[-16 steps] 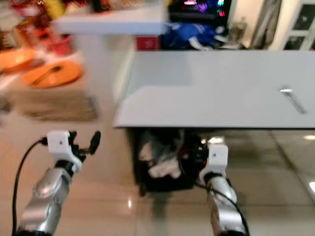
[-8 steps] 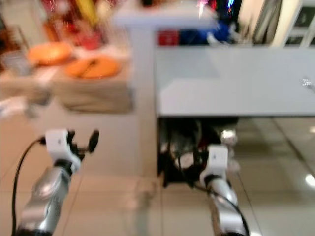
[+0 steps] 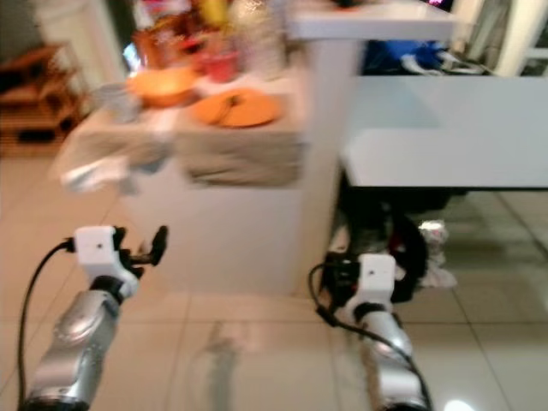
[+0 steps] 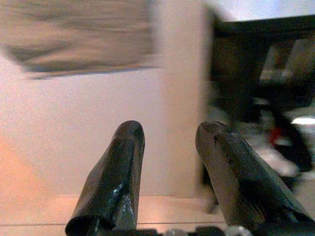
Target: Setting the table
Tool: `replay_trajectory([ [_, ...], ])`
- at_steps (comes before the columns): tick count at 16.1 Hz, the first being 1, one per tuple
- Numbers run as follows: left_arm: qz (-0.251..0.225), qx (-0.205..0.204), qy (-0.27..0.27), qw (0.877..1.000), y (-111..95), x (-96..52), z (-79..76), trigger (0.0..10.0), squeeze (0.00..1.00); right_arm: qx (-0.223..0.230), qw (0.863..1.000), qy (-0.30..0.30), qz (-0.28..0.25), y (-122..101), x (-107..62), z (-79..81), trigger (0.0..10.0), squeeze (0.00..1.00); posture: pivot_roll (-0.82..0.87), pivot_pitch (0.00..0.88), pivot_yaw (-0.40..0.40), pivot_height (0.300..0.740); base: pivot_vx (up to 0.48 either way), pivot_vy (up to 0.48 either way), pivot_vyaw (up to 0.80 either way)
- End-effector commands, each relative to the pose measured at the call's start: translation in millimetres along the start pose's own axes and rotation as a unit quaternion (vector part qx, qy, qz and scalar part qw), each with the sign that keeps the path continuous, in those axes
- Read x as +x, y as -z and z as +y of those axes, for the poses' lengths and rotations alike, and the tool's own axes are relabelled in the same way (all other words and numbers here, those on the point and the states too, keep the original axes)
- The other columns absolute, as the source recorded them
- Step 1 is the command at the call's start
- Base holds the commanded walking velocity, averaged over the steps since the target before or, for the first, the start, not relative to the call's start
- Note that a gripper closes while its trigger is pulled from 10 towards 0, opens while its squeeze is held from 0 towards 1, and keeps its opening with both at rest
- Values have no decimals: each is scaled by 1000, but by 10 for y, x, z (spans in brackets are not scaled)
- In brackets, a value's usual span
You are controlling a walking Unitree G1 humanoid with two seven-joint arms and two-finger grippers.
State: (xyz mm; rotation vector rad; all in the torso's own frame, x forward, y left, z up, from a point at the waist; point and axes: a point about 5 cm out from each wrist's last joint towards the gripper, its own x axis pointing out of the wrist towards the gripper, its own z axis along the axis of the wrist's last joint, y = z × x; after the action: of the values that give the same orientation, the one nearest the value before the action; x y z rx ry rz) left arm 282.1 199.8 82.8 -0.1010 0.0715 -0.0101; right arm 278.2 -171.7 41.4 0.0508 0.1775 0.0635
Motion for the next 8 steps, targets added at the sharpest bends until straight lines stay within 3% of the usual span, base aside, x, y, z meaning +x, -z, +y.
replay_trajectory([
  [1, -5, 3, -2, 1000, -42, 32, -5, 10000, 0, -7, 1000, 1, -5, -35, 9, -24, 10000, 0, -116, 0, 47, 740, 0, 480, 0],
  [3, -4, 19, -6, 1000, -43, 36, 2, 10000, 0, -7, 1000, 0, -5, -33, 12, -20, 10000, 0, -115, 0, 47, 740, 0, 414, 0],
  [8, -1, 48, -13, 999, -34, 46, 8, 10000, 0, -16, 999, 10, -35, -148, 35, -33, 10000, 0, -113, 0, 47, 740, 0, 0, 0],
])
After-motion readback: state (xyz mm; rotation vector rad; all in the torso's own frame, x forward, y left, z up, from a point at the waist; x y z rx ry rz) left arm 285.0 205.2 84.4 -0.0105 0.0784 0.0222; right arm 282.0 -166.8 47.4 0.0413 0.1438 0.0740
